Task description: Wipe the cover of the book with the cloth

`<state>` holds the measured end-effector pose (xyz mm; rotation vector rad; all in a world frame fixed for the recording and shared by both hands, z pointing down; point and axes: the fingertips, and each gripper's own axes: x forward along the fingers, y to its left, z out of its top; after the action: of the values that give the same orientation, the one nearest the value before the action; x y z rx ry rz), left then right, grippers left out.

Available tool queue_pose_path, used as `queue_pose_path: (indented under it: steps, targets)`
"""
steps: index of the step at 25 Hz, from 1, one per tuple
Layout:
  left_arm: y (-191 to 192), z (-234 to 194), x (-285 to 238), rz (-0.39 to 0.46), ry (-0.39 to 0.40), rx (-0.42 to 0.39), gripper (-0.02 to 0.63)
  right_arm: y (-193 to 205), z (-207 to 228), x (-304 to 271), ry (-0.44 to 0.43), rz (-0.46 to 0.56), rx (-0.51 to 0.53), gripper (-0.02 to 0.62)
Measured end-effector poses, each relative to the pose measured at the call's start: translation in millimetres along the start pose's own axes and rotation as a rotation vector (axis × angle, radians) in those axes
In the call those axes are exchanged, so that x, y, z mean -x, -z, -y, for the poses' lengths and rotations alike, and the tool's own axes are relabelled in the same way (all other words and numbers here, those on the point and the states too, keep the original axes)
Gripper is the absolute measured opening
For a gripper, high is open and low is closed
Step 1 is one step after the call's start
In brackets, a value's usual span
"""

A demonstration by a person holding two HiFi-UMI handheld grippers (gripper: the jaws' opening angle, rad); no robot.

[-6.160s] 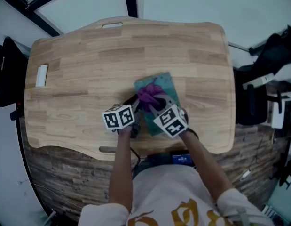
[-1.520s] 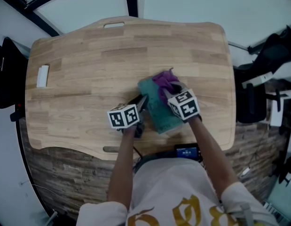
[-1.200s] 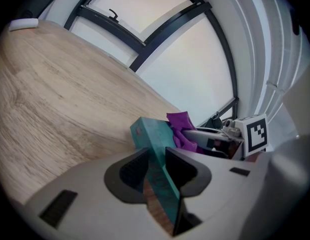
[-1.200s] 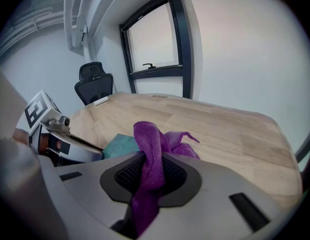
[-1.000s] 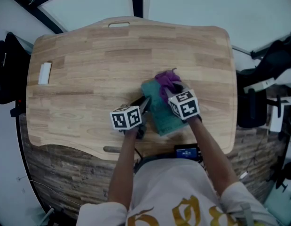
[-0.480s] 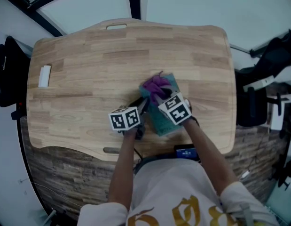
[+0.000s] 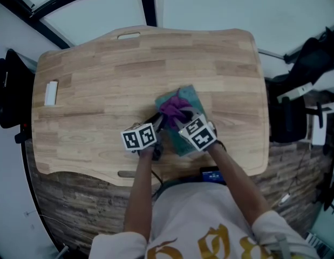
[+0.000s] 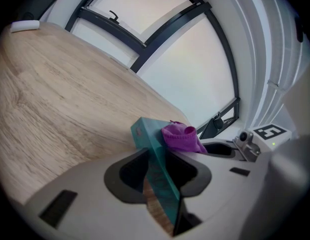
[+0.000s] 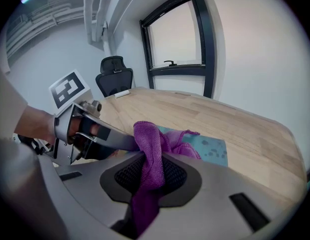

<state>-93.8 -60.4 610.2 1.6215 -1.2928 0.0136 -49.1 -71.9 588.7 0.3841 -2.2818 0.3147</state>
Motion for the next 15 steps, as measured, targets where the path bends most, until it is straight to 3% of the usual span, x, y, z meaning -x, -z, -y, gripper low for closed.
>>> queue_pose_path:
  steps: [15]
  targets:
    - [-1.2, -1.1, -0.1, 0.012, -0.008, -0.006, 0.109, 30.8, -25.5, 23.8, -0.003, 0.006, -0.022, 0.060]
